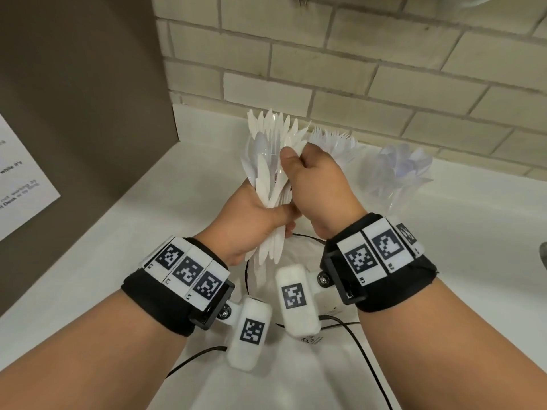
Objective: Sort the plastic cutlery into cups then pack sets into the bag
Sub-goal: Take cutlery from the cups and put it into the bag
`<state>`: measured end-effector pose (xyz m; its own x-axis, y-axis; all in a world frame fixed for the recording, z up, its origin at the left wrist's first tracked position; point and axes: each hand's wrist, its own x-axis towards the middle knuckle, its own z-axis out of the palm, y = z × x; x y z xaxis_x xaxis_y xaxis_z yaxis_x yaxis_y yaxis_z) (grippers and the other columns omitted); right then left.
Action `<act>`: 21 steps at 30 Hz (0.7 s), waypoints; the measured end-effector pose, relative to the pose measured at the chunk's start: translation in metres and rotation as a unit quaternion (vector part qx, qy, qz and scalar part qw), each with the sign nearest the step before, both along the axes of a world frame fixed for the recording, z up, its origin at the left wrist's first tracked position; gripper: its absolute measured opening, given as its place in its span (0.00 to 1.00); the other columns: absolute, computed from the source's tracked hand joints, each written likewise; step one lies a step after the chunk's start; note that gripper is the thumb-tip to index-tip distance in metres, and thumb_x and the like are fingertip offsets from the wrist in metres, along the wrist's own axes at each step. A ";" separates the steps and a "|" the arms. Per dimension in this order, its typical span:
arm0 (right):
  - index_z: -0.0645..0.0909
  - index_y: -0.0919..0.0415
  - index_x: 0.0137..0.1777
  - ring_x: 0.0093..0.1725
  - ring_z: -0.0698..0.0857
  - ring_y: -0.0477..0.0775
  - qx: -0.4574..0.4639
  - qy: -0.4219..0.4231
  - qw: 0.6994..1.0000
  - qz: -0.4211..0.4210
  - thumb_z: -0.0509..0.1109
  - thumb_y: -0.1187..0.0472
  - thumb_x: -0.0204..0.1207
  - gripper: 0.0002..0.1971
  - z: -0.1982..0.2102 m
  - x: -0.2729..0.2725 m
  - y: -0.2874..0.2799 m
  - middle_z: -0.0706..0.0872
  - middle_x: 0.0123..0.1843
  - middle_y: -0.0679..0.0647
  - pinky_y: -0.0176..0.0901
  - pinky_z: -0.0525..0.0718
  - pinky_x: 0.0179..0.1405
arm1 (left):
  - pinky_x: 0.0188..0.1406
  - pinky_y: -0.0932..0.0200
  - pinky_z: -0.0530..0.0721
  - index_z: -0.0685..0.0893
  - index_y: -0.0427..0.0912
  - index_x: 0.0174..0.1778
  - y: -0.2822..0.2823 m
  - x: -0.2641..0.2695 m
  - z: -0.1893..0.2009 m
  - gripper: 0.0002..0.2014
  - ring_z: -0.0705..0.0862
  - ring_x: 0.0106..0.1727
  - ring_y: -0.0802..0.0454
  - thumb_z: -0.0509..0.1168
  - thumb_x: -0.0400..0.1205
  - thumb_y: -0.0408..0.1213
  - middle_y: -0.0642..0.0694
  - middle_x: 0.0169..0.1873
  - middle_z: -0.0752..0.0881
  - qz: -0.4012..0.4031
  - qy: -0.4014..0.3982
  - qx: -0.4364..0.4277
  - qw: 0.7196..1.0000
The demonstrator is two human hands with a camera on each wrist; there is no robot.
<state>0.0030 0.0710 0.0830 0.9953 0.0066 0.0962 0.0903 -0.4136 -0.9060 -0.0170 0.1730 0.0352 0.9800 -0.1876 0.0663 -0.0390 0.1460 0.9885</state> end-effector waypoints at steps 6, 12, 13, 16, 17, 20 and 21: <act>0.69 0.60 0.37 0.43 0.82 0.61 0.078 0.033 0.994 -0.064 0.59 0.55 0.84 0.14 -0.006 0.008 0.002 0.77 0.35 0.55 0.51 0.80 0.44 | 0.21 0.61 0.76 0.81 0.51 0.51 -0.005 -0.005 -0.003 0.11 0.77 0.23 0.51 0.68 0.75 0.48 0.55 0.25 0.82 0.000 0.036 -0.012 0.999; 0.74 0.65 0.54 0.47 0.87 0.58 0.098 0.038 0.989 -0.100 0.56 0.55 0.85 0.12 -0.002 0.012 -0.003 0.85 0.37 0.51 0.63 0.86 0.54 | 0.19 0.59 0.80 0.80 0.49 0.57 -0.005 -0.007 -0.001 0.15 0.84 0.21 0.49 0.56 0.83 0.53 0.54 0.25 0.88 0.010 0.062 -0.014 0.998; 0.75 0.65 0.56 0.43 0.87 0.54 0.105 0.045 0.988 -0.100 0.55 0.56 0.86 0.12 -0.001 0.013 -0.005 0.85 0.33 0.47 0.62 0.87 0.52 | 0.22 0.57 0.81 0.81 0.49 0.60 -0.004 -0.008 -0.001 0.15 0.85 0.22 0.48 0.57 0.84 0.52 0.53 0.28 0.89 0.005 0.065 -0.023 0.998; 0.72 0.59 0.48 0.39 0.90 0.58 0.171 0.026 0.978 -0.118 0.54 0.57 0.86 0.09 0.001 0.013 -0.008 0.88 0.30 0.51 0.63 0.89 0.47 | 0.26 0.55 0.85 0.84 0.55 0.57 -0.003 -0.005 0.001 0.12 0.87 0.26 0.46 0.59 0.83 0.51 0.51 0.31 0.89 -0.002 0.063 -0.032 0.997; 0.70 0.57 0.46 0.37 0.90 0.60 0.207 0.012 0.970 -0.124 0.53 0.58 0.86 0.09 0.001 0.011 -0.009 0.88 0.28 0.53 0.63 0.89 0.45 | 0.27 0.55 0.86 0.84 0.56 0.54 -0.002 -0.005 0.002 0.10 0.87 0.28 0.46 0.60 0.83 0.51 0.50 0.31 0.89 -0.002 0.062 -0.033 0.998; 0.68 0.57 0.47 0.27 0.88 0.61 0.321 -0.046 0.937 -0.132 0.51 0.59 0.88 0.09 0.004 0.008 -0.011 0.81 0.25 0.54 0.57 0.88 0.34 | 0.30 0.54 0.89 0.83 0.48 0.56 -0.001 0.000 0.002 0.13 0.90 0.33 0.45 0.59 0.84 0.50 0.47 0.34 0.90 0.007 0.061 -0.038 0.997; 0.68 0.58 0.48 0.23 0.86 0.59 0.357 -0.073 0.922 -0.135 0.50 0.59 0.88 0.08 0.006 0.007 -0.013 0.78 0.25 0.54 0.55 0.86 0.30 | 0.31 0.53 0.89 0.83 0.43 0.56 -0.001 0.002 0.002 0.15 0.90 0.34 0.45 0.59 0.84 0.49 0.45 0.35 0.90 0.016 0.067 -0.045 0.997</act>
